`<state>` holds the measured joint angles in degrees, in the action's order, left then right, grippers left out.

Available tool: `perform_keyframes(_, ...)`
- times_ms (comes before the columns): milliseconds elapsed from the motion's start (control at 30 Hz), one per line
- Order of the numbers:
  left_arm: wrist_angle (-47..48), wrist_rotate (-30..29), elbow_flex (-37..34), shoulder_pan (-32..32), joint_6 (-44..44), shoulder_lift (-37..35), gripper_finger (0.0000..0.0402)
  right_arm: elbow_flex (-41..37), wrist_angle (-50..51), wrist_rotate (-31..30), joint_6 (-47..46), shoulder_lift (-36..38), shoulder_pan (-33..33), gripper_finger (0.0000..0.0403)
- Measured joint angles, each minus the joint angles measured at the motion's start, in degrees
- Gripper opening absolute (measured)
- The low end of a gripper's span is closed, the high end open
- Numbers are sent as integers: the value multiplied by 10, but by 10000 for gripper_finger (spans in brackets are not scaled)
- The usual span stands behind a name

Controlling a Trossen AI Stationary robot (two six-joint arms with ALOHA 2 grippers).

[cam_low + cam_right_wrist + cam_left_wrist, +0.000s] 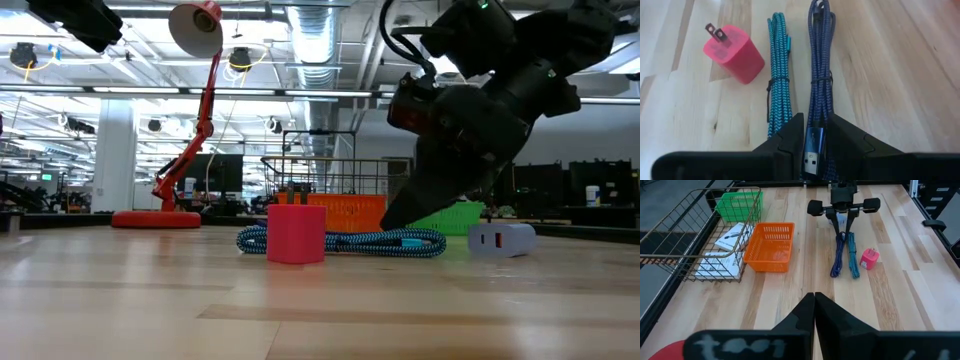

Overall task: Pick and place items into bin
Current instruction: Put the blue charger cable into the green bin

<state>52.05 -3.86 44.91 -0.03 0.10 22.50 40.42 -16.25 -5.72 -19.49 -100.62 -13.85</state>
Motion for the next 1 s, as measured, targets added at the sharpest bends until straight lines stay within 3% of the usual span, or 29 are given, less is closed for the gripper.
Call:
perform_keyframes(567, 0, 0, 0, 0, -1, 0, 0, 1, 75, -23, -1, 2, 41, 80)
perform_keyframes(800, 0, 0, 0, 0, 0, 0, 0, 1, 78, -27, 1, 2, 49, 25)
perform_keyframes(1000, 0, 0, 0, 0, -2, 0, 0, -1, 42, -50, 5, -1, 29, 25)
